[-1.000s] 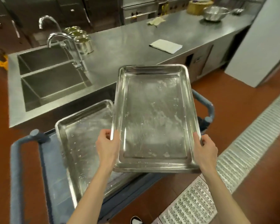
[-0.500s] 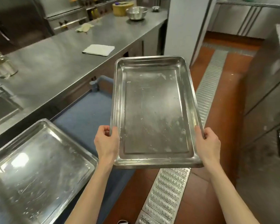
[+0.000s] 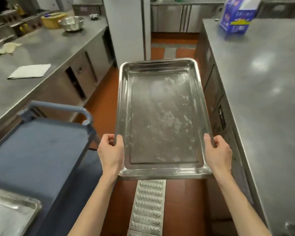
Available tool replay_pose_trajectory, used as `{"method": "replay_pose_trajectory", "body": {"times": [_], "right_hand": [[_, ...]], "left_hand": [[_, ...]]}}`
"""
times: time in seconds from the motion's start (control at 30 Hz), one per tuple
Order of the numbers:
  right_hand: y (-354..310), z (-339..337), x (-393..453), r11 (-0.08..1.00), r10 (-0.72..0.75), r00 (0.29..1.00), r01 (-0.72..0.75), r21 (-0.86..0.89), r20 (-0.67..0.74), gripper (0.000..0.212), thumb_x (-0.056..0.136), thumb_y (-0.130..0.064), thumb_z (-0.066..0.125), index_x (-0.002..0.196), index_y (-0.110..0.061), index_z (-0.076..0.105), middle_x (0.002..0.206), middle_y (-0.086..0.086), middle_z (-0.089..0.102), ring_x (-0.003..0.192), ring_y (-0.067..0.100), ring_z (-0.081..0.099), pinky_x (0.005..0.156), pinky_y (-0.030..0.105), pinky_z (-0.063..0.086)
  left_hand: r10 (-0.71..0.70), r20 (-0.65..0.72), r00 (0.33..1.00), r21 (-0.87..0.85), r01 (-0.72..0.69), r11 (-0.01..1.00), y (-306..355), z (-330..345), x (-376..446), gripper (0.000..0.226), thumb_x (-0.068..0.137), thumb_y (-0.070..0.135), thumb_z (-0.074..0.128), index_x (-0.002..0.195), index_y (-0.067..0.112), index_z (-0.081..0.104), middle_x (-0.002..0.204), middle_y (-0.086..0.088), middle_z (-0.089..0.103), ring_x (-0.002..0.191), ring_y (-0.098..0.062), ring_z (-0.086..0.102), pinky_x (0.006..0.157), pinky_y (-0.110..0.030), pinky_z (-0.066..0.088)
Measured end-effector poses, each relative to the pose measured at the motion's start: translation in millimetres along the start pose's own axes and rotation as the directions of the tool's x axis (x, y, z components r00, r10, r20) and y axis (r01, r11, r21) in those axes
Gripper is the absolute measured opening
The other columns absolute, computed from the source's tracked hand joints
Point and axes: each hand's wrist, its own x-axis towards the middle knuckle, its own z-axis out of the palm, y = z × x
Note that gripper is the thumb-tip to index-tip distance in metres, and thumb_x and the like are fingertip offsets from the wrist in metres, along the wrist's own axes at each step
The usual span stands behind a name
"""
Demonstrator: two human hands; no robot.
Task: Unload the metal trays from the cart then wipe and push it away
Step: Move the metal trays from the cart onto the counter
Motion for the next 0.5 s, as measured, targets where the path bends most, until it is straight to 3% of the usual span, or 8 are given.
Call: {"method": "replay_pose_trajectory", "body": {"times": [0.1, 0.17, 0.3, 0.4, 0.5], "right_hand": [[21.0, -32.0, 7.6, 0.999, 0.026, 0.997, -0.028, -0.02, -0.078, 0.049, 0.106, -0.037, 0.055, 0.073, -0.003, 0.045, 0.065, 0.008, 0.046, 0.058, 0.019, 0.04, 0.054, 0.019, 0.034], [36.2, -51.8, 11.2, 0.998, 0.057, 0.988, -0.062, -0.034, -0.144, 0.049, 0.106, -0.038, 0.055, 0.072, -0.004, 0.044, 0.064, 0.007, 0.045, 0.058, 0.019, 0.038, 0.054, 0.02, 0.032], [65.2, -84.1, 13.2, 0.987, 0.152, 0.958, -0.16, -0.013, -0.242, 0.05, 0.105, -0.042, 0.056, 0.075, -0.002, 0.047, 0.065, 0.011, 0.048, 0.061, 0.026, 0.041, 0.058, 0.037, 0.037], [82.7, -106.3, 10.8, 0.971, 0.228, 0.923, -0.238, 0.007, -0.311, 0.049, 0.104, -0.044, 0.055, 0.081, 0.0, 0.053, 0.069, 0.015, 0.053, 0.065, 0.031, 0.047, 0.061, 0.042, 0.036], [92.7, -126.7, 6.2, 0.958, 0.275, 0.885, -0.283, 0.035, -0.376, 0.048, 0.105, -0.04, 0.056, 0.073, -0.006, 0.043, 0.064, 0.008, 0.04, 0.059, 0.025, 0.035, 0.057, 0.039, 0.033]], "left_hand": [[0.034, 0.06, 0.998, 0.012, -0.035, 0.999, 10.3, 37.0, -14.2, 0.013, 0.097, 0.017, 0.062, 0.085, 0.011, 0.061, 0.072, 0.002, 0.056, 0.064, -0.012, 0.047, 0.063, -0.026, 0.043], [0.058, 0.111, 0.992, 0.023, -0.061, 0.998, 17.0, 60.2, -23.8, 0.013, 0.097, 0.017, 0.062, 0.086, 0.01, 0.062, 0.072, 0.002, 0.057, 0.063, -0.012, 0.047, 0.06, -0.017, 0.041], [0.1, 0.233, 0.967, 0.032, -0.111, 0.993, 31.7, 102.9, -39.8, 0.013, 0.098, 0.016, 0.062, 0.088, 0.008, 0.063, 0.072, 0.002, 0.055, 0.063, -0.012, 0.046, 0.054, -0.01, 0.038], [0.119, 0.337, 0.934, 0.025, -0.135, 0.991, 41.7, 134.8, -50.3, 0.013, 0.098, 0.016, 0.061, 0.089, 0.007, 0.064, 0.074, 0.002, 0.054, 0.064, -0.011, 0.045, 0.058, -0.014, 0.04], [0.137, 0.44, 0.887, 0.011, -0.158, 0.987, 50.8, 167.2, -59.1, 0.014, 0.098, 0.016, 0.061, 0.091, 0.005, 0.064, 0.076, -0.001, 0.056, 0.066, -0.013, 0.046, 0.065, -0.028, 0.042]]}}
